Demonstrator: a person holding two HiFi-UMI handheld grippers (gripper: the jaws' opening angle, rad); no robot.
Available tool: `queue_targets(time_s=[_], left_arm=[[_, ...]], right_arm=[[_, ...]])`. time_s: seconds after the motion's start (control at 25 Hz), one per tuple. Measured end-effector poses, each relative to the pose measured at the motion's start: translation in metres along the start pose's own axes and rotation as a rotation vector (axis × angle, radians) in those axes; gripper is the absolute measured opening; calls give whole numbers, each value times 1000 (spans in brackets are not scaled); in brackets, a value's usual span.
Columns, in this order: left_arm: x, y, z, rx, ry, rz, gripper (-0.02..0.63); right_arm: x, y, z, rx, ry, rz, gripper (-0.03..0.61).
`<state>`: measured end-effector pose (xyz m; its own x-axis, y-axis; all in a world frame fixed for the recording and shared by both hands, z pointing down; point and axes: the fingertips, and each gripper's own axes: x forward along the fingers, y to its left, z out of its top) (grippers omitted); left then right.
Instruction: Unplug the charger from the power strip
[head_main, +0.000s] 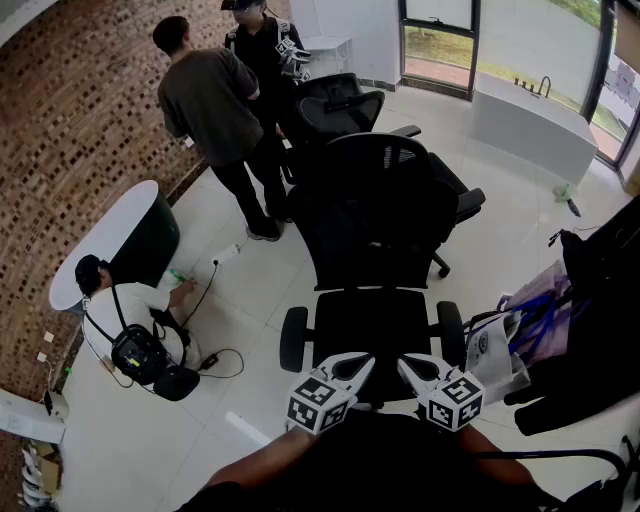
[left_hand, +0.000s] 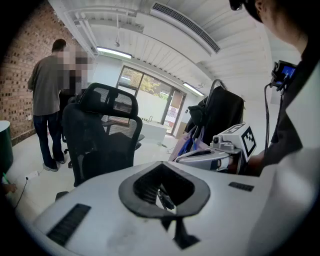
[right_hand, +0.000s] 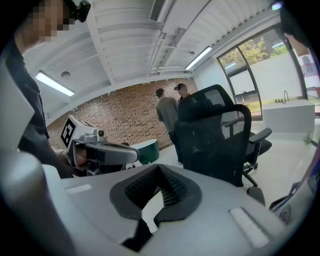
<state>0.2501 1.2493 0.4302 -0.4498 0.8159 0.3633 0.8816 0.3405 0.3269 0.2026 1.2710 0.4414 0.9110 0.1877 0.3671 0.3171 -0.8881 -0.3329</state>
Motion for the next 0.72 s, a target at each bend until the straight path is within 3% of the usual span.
queue_targets(time_s=[0.72], left_arm=[[-12, -3, -1, 6, -12, 1, 6]], right_arm=[[0, 13, -4, -17, 14, 6, 3]])
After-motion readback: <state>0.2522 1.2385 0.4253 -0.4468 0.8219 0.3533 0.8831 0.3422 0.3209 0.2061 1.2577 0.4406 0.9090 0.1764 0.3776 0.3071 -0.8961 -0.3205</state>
